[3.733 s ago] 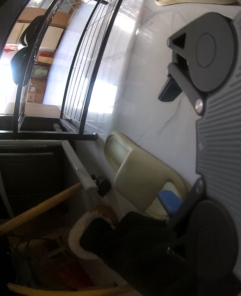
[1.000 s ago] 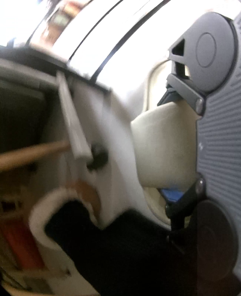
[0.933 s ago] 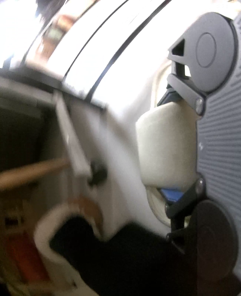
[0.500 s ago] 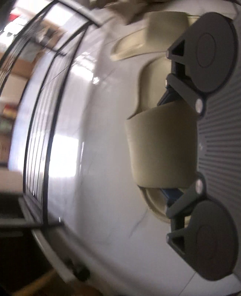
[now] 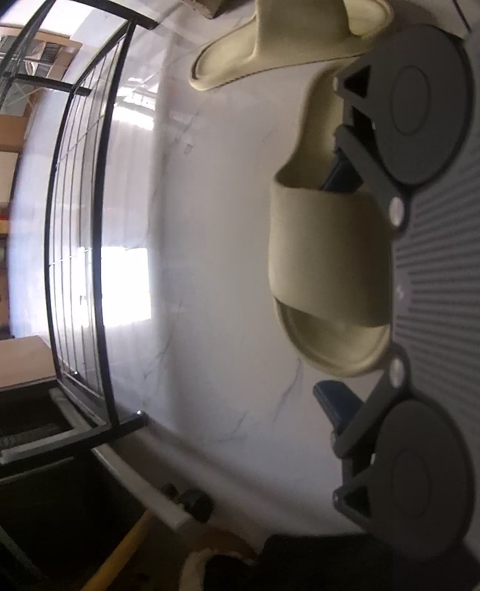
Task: Organize scattered shoes
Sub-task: 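Lower the held slide beside the other slide and open the left gripper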
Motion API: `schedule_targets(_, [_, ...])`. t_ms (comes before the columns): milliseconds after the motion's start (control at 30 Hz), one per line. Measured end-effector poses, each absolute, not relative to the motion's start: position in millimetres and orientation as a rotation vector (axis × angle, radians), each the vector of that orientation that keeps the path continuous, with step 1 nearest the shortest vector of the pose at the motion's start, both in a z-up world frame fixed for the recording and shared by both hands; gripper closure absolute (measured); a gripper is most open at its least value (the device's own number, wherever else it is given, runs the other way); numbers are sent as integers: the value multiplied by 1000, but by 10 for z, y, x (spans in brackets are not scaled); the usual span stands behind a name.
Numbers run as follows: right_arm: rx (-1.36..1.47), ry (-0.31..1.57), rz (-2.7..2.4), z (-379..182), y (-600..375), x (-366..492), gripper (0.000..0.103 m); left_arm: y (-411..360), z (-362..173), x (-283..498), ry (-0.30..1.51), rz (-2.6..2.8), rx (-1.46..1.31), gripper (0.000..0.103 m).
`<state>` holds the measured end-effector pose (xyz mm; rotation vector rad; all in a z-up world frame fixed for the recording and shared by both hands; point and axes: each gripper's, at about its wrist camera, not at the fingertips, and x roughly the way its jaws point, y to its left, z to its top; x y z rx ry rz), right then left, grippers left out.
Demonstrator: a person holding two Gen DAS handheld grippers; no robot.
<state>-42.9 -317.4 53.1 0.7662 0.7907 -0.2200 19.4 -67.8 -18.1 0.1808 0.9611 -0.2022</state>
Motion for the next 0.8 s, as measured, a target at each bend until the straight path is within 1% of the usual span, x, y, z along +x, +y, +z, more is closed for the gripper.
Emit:
schedule_targets(267, [790,821,-211,534,-3107,-440,0,-458,0,198,924,-220,96,1])
schedule_targets(333, [791,824,-202,548,-3088,-443,0,-374,115,122,887,-228,60,1])
schedule_targets(400, [804,835,-183,555,-3065,-446,0,-239,239,57,809,-215,52,1])
schedule_targets(467, [863,874,-157,523,-3049,-441,0,-150,299,22,758,-198,66,1])
schedule_targets(567, [979,924,-77,495,-2989,-391,0,19,356,-57,674,-161,120,1])
schedule_targets(633, [1071,958,-23,481,-2931,-338,0,126,354,-98,666,-152,99,1])
schedule_targets(667, [1220,998,10,416,-2865,-273,0,177,353,-103,673,-154,70,1])
schedule_targets(700, [1305,1024,24,361,-2814,-234,0,227,353,-97,679,-153,30,1])
schedule_targets(800, [1497,1078,7,211,-2646,-165,0,310,348,-86,660,-99,-24,1])
